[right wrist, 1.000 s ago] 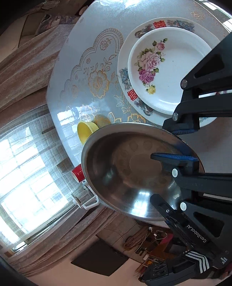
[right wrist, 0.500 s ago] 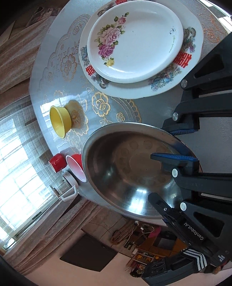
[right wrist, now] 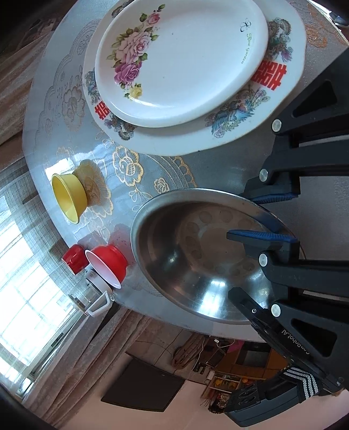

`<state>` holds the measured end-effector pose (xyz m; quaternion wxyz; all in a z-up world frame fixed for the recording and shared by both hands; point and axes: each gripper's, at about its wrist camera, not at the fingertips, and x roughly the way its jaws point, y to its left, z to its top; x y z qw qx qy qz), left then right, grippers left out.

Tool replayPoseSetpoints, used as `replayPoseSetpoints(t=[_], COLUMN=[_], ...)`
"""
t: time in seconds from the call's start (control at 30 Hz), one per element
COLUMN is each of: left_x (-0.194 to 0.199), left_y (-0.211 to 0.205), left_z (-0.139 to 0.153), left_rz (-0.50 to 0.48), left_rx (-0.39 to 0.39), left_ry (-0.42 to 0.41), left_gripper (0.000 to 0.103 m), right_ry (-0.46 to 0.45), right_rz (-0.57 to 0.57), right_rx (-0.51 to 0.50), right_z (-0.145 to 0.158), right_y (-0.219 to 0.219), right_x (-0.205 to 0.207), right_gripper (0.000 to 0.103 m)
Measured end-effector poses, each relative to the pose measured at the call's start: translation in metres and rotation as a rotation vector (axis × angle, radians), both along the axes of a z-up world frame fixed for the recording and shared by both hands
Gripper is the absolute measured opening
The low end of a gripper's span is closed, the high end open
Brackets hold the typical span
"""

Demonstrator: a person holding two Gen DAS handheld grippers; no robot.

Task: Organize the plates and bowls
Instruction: 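Carry the steel bowl with both grippers beside the plate stack and lower it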

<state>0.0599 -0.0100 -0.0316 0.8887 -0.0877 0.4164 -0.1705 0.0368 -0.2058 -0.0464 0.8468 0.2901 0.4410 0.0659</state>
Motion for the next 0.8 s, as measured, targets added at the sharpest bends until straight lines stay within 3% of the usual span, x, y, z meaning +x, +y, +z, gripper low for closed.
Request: replayPoseSetpoints(t=[0.4,0.6,0.73,0.8], left_x=[0.005,0.003,-0.001,-0.003], left_y=[-0.007,-0.007,-0.004,-0.003], left_z=[-0.004,-0.004,0.000,0.004], left_rz=[0.002,-0.007,0.008,0.012], left_rx=[0.001,0.006,0.011,0.021], left_ry=[0.017,0.012,-0.006,-0.028], left_gripper=[0.027,0.028,0.032,0.044], right_ry=[-0.022,-0.030,-0.054,-0.063], right_rz=[-0.036,-0.058,-0.076,-0.086], right_rx=[0.006,0.034,0.021,0.031], right_z=[0.001,0.005,0.013,0.014], right_y=[-0.009,-0.017,-0.024,-0.027], right_x=[-0.001,-0.007,-0.013,-0.016], right_gripper=[0.018,0.027,0.031,0.031])
